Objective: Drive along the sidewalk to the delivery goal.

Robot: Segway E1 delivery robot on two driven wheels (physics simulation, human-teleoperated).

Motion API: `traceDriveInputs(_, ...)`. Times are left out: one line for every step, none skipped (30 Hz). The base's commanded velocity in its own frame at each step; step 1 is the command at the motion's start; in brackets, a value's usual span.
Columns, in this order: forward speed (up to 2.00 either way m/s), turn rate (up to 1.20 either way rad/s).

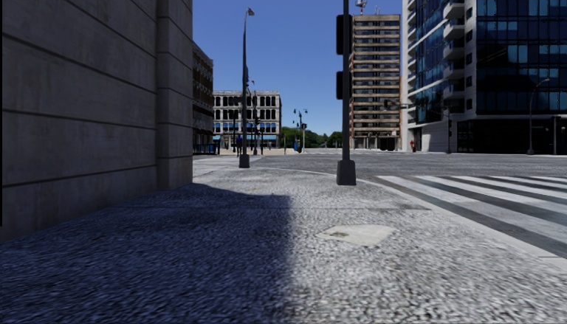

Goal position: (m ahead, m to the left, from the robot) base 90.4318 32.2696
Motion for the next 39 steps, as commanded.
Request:
traceDriveInputs(2.0,0.23)
traceDriveInputs(2.0,0.23)
traceDriveInputs(2.0,0.23)
traceDriveInputs(2.0,0.23)
traceDriveInputs(2.0,0.23)
traceDriveInputs(2.0,0.23)
traceDriveInputs(2.0,0.23)
traceDriveInputs(2.0,0.23)
traceDriveInputs(2.0,0.23)
traceDriveInputs(2.0,0.23)
traceDriveInputs(2.0,0.23)
traceDriveInputs(2.0,0.23)
traceDriveInputs(2.0,0.23)
traceDriveInputs(2.0,0.23)
traceDriveInputs(2.0,0.23)
traceDriveInputs(2.0,0.23)
traceDriveInputs(2.0,0.23)
traceDriveInputs(2.0,0.23)
traceDriveInputs(2.0,0.23)
traceDriveInputs(2.0,0.23)
traceDriveInputs(2.0,0.23)
traceDriveInputs(2.0,0.23)
traceDriveInputs(2.0,0.23)
traceDriveInputs(2.0,0.23)
traceDriveInputs(2.0,0.23)
traceDriveInputs(2.0,0.23)
traceDriveInputs(2.0,0.23)
traceDriveInputs(2.0,0.23)
traceDriveInputs(2.0,0.23)
traceDriveInputs(2.0,0.23)
traceDriveInputs(2.0,0.23)
traceDriveInputs(2.0,0.23)
traceDriveInputs(2.0,0.23)
traceDriveInputs(2.0,0.23)
traceDriveInputs(2.0,0.23)
traceDriveInputs(2.0,0.23)
traceDriveInputs(2.0,0.23)
traceDriveInputs(2.0,0.23)
traceDriveInputs(2.0,0.23)
